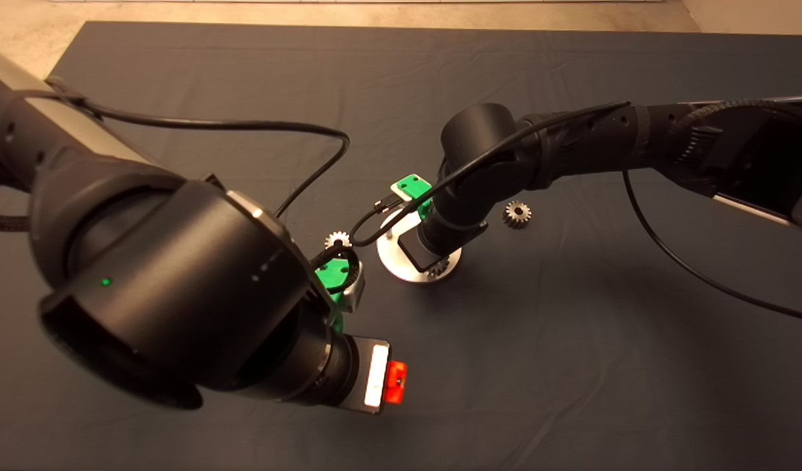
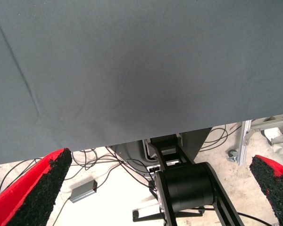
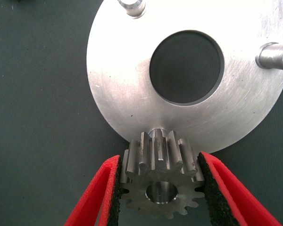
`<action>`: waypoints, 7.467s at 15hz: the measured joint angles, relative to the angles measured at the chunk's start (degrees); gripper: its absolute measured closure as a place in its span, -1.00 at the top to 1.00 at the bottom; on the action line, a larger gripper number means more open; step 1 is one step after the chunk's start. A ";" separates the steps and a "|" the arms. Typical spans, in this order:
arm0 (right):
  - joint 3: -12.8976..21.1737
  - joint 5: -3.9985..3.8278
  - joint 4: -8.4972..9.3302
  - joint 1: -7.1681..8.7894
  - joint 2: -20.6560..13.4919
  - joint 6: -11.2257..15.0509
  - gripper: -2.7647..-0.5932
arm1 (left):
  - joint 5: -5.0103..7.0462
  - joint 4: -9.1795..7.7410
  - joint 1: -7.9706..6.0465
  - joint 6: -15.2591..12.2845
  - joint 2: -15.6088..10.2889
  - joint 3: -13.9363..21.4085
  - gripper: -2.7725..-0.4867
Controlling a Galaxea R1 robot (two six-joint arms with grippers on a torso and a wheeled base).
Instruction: Install three planetary gears onto the carrier pins
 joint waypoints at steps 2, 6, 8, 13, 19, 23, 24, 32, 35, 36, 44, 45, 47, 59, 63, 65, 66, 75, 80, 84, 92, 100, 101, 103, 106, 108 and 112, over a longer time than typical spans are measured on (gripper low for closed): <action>0.00 0.00 -0.46 0.00 0.00 0.00 -0.55 | -0.01 0.00 -0.01 0.02 0.00 0.00 1.00; 0.00 0.00 -0.63 0.00 0.00 0.00 -0.55 | 0.00 0.00 -0.01 0.00 0.00 0.01 1.00; 0.00 0.00 -0.68 0.00 0.00 0.02 -0.55 | 0.00 0.00 -0.01 0.00 0.00 0.01 1.00; 0.00 0.00 -0.79 0.00 0.02 0.05 -0.55 | 0.00 0.00 -0.01 0.01 0.00 0.01 1.00; 0.00 0.00 -0.79 0.00 0.02 0.24 -0.55 | 0.00 0.00 -0.01 0.00 0.00 0.01 1.00; 0.00 0.00 -0.79 0.00 0.02 0.30 -0.55 | 0.00 0.00 -0.01 0.00 0.00 0.01 1.00; 0.00 0.00 -0.79 0.00 0.02 0.39 -0.55 | 0.00 0.00 -0.01 0.00 0.00 0.01 1.00; -0.05 0.00 -0.63 0.00 0.21 0.88 -0.55 | 0.00 0.00 0.01 0.00 0.00 0.01 1.00; -0.05 0.00 -0.57 0.00 0.22 0.89 -0.55 | 0.00 0.00 0.00 0.01 0.00 0.01 1.00; -0.05 0.00 -0.57 0.00 0.20 0.89 -0.55 | 0.00 0.00 -0.01 0.00 0.00 0.01 1.00; -0.05 0.00 -0.49 0.00 0.20 0.91 -0.55 | 0.00 0.00 -0.01 0.01 0.00 0.01 1.00; -0.05 0.00 -0.49 0.00 0.20 0.91 -0.55 | 0.00 0.00 0.01 0.02 0.00 0.01 1.00; -0.05 0.00 -0.49 0.00 0.21 0.91 -0.55 | -0.01 0.00 -0.01 0.01 0.00 0.01 1.00; 0.00 0.00 -0.46 0.00 0.17 0.91 -0.55 | 0.00 0.00 -0.01 0.00 0.00 0.01 1.00; 0.00 0.00 -0.46 -0.02 0.17 0.91 -0.53 | 0.00 0.00 -0.01 0.00 0.00 0.01 1.00; 0.00 0.00 -0.46 -0.17 0.17 0.91 -0.53 | 0.00 0.00 0.00 0.00 0.00 0.01 1.00; 0.00 0.00 -0.46 -0.17 0.17 0.91 -0.53 | -0.02 0.00 0.01 0.00 -0.02 0.01 1.00; 0.06 -0.05 -0.46 -1.24 0.16 0.91 -0.53 | -0.01 0.00 0.00 0.01 0.00 0.04 1.00; 0.04 -0.07 -0.49 -1.22 0.17 0.63 -0.53 | 0.00 0.00 0.00 0.01 0.00 0.04 1.00; 0.00 -0.02 -0.49 -1.11 0.20 0.41 -0.53 | 0.00 0.00 0.01 0.02 0.00 0.04 1.00; 0.00 0.02 -0.50 0.66 0.35 0.35 -0.53 | 0.00 0.00 0.01 0.02 0.00 0.04 1.00; 0.00 0.02 -0.50 0.66 0.35 0.37 -0.53 | -0.02 0.00 -0.01 0.00 0.00 0.17 1.00; 0.00 0.02 -0.50 0.66 0.35 0.37 -0.53 | 0.00 0.00 -0.01 0.00 0.00 0.40 1.00; 0.00 0.00 -0.52 0.66 0.35 0.37 -0.53 | -0.02 0.00 -0.01 0.02 0.00 0.59 1.00; 0.02 0.00 -0.52 0.66 0.35 0.37 -0.53 | 0.00 0.00 0.01 0.00 0.00 0.67 1.00; 0.02 0.00 -0.52 0.66 0.35 0.37 -0.53 | -0.01 -0.02 0.01 0.02 0.00 0.67 1.00; 0.02 0.00 -0.55 0.66 0.33 0.37 -0.53 | 0.00 -0.02 -0.01 0.02 0.00 0.75 1.00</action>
